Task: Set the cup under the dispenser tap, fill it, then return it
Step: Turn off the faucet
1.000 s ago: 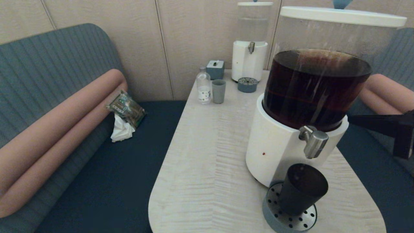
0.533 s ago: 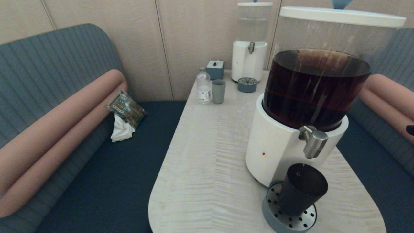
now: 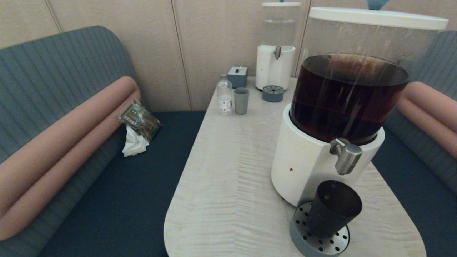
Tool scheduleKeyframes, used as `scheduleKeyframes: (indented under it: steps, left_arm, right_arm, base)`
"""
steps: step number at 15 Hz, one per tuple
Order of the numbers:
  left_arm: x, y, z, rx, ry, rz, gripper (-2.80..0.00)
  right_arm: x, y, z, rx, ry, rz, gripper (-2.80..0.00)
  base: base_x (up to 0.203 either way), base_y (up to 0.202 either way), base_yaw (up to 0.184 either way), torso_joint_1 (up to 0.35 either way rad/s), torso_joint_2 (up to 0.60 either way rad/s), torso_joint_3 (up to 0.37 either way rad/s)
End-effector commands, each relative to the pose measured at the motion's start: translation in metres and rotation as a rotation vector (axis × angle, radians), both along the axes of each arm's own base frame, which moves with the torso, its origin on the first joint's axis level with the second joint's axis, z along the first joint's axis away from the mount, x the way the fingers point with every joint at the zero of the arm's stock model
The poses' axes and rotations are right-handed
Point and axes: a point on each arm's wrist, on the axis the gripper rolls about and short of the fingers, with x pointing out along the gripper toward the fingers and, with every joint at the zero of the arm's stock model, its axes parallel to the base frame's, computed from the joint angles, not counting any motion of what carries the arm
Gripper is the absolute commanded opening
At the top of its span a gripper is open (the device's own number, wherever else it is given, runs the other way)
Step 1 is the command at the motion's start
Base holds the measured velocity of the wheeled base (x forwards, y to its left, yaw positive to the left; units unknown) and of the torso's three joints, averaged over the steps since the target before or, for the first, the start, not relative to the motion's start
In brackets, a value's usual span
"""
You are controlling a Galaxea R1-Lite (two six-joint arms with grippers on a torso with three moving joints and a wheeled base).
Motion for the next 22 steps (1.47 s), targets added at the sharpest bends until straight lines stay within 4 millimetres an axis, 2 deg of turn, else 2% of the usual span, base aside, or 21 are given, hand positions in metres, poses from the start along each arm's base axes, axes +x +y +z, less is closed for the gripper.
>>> scheduleKeyframes:
  steps: [1,3,6,14,17,22]
  left_arm:
    - [0.003,0.000,-0.011,0.000,0.040,0.001,-2.80]
    - [0.003,0.000,-0.011,0.000,0.039,0.000,-2.80]
    - [0.003,0.000,-0.011,0.000,0.039,0.000,-2.80]
    - [0.003,0.000,-0.011,0.000,0.039,0.000,-2.80]
    - [0.003,0.000,-0.011,0.000,0.040,0.000,-2.80]
    - [0.003,0.000,-0.011,0.000,0.039,0.000,-2.80]
  right_arm:
    - [-0.018,0.000,-0.002,-0.002,-0.048,0.005,-2.80]
    - [-0.033,0.000,-0.002,0.004,-0.092,0.012,-2.80]
    - [-0.054,0.000,-0.020,0.033,-0.144,0.004,-2.80]
    - [-0.118,-0.001,-0.037,0.064,-0.484,-0.073,-2.80]
    - [-0.125,-0.002,-0.048,0.060,-0.513,-0.083,-2.80]
    - [-0.138,-0.003,-0.078,0.038,-0.587,-0.107,-2.80]
  base:
    - [0.000,0.000,0.000,0.000,0.00,0.000]
    - [0.000,0.000,0.000,0.000,0.00,0.000]
    - [0.000,0.000,0.000,0.000,0.00,0.000]
    - [0.000,0.000,0.000,0.000,0.00,0.000]
    - [0.000,0.000,0.000,0.000,0.00,0.000]
    - [0.000,0.000,0.000,0.000,0.00,0.000]
